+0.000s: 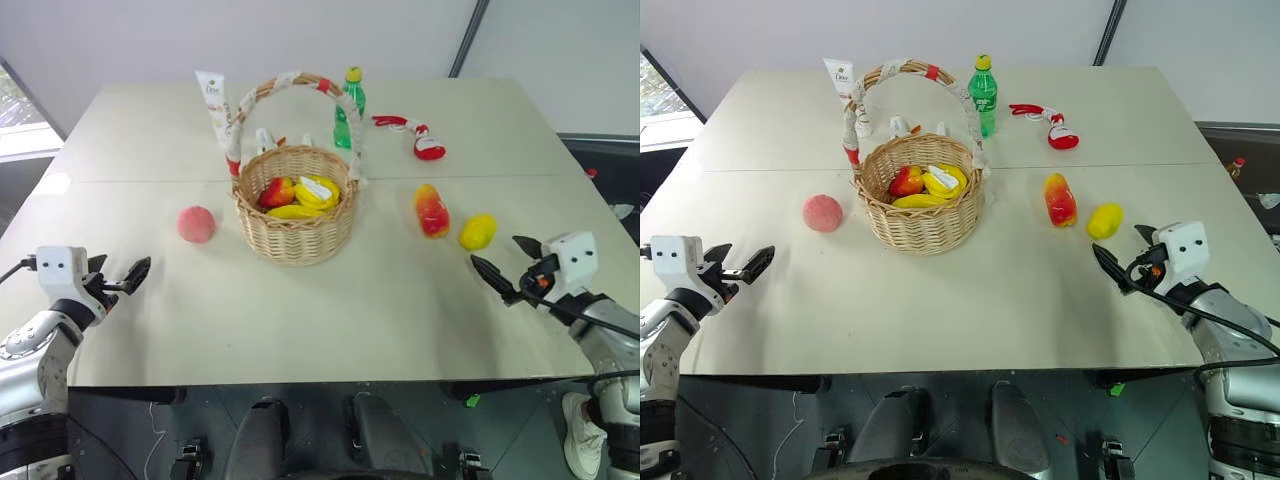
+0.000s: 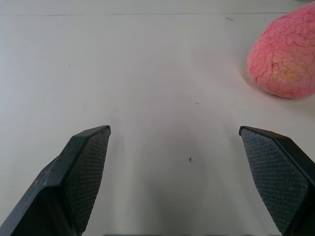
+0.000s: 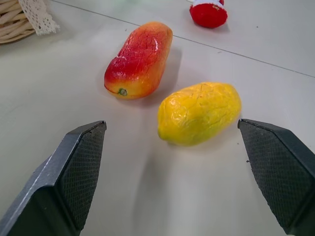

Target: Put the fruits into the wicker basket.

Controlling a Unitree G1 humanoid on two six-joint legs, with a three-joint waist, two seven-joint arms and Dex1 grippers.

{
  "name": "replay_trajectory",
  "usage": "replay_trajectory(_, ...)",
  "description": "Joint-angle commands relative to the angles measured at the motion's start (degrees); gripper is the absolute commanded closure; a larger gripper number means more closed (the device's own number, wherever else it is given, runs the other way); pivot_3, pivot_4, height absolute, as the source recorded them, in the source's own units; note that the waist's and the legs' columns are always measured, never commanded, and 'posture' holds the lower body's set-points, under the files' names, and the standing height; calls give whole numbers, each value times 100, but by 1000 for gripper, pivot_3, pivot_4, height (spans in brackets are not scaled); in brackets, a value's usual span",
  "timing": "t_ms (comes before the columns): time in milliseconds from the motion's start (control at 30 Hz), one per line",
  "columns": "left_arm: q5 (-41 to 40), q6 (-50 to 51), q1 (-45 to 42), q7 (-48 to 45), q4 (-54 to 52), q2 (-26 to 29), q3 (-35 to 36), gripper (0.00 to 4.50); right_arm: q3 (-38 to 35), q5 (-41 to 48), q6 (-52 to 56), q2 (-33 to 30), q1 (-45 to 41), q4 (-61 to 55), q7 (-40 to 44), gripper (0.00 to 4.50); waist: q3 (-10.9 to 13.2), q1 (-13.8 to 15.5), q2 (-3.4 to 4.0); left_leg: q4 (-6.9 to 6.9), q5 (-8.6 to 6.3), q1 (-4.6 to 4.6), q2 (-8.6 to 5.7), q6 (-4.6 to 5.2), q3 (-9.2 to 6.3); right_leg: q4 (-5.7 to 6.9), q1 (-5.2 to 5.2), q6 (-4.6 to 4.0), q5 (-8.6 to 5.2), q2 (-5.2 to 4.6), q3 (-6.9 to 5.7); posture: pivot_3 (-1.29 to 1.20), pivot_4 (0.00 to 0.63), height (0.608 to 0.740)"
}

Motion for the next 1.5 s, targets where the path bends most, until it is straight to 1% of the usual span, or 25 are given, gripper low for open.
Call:
replay_trajectory(33,-102,-73,-11,29,-236,13,165,0,-83,-1,-166,-37,-66,0,27,33,0,1,0,0,0,0,0,0,0,0,0,0,0,0,0,0,150,740)
replay_trajectory(233,-123,30,-35,119,-358,-18,152,0,-150,75,-178,-38,-154,-39,-5,33,0,-1,0,0,0,0,0,0,0,0,0,0,0,0,0,0,150,740)
replay_trajectory(333,-249,206,-127,118,-623,-6,142,0,-227,239,-35,-42,-252,-227,-53,33,0,-4,0,0,0,0,0,0,0,0,0,0,0,-1,0,0,150,740)
replay_trajectory(433,-472,506,-353,95,-975,83,60,0,-177,472,199,-99,-467,-585,-41,33,0,3,0,1,0,-1,0,0,-2,1,0,1,0,0,-1,0,150,740)
replay_trajectory(567,-289,891,-687,133,-1256,264,-381,0,-21,1071,836,-109,-653,-1388,22,33,0,2,1,1,0,-1,-1,0,-3,2,1,1,1,2,-1,0,150,740)
replay_trajectory(633,-216,1119,-957,213,-1279,334,-616,0,309,1338,1176,-147,-602,-1952,158,33,0,0,1,0,0,-1,-1,0,-6,2,1,1,0,4,-1,0,150,740)
replay_trajectory(733,105,1366,-1422,304,-1158,445,-1125,0,1155,1289,1433,-100,-656,-2630,178,33,0,-1,0,0,0,-2,-2,0,-8,1,1,1,0,8,-3,0,150,740)
replay_trajectory(833,308,1571,-1843,434,-937,397,-1427,0,1671,1207,1533,79,-867,-2831,42,33,0,-5,0,2,0,-2,-4,0,-7,1,1,1,0,7,-3,0,150,740)
replay_trajectory(900,468,1839,-2197,566,-720,341,-1688,0,2061,1001,1500,217,-1042,-2821,-32,33,-1,-1,-1,3,0,-2,-7,0,-7,2,0,2,1,8,-3,0,150,740)
replay_trajectory(1067,785,2216,-2683,601,-317,295,-2180,0,2643,745,1386,467,-1265,-2767,-19,33,0,-3,-2,3,0,-6,-11,0,-10,1,-2,2,1,10,-6,0,150,740)
replay_trajectory(1333,931,2530,-2872,496,-3,277,-2352,0,3000,515,1192,660,-1443,-2650,67,33,0,-5,-2,4,0,-7,-10,0,-11,2,-4,1,0,9,-7,0,150,740)
replay_trajectory(1433,984,2412,-2875,458,59,231,-2337,847,3097,417,1138,715,-1590,-2578,129,0,0,2,-2,4,0,-7,-10,0,-10,2,-5,2,1,8,-7,0,150,740)
replay_trajectory(1467,1007,2395,-2887,459,76,230,-2333,1252,3107,404,1131,727,-1636,-2560,151,0,0,5,-3,4,0,-7,-10,0,-11,2,-4,2,0,8,-7,0,150,740)
replay_trajectory(1500,1025,2396,-2901,458,87,238,-2331,1803,3109,400,1128,733,-1676,-2544,166,0,0,7,-2,4,0,-7,-10,0,-11,2,-4,1,1,7,-8,0,150,740)
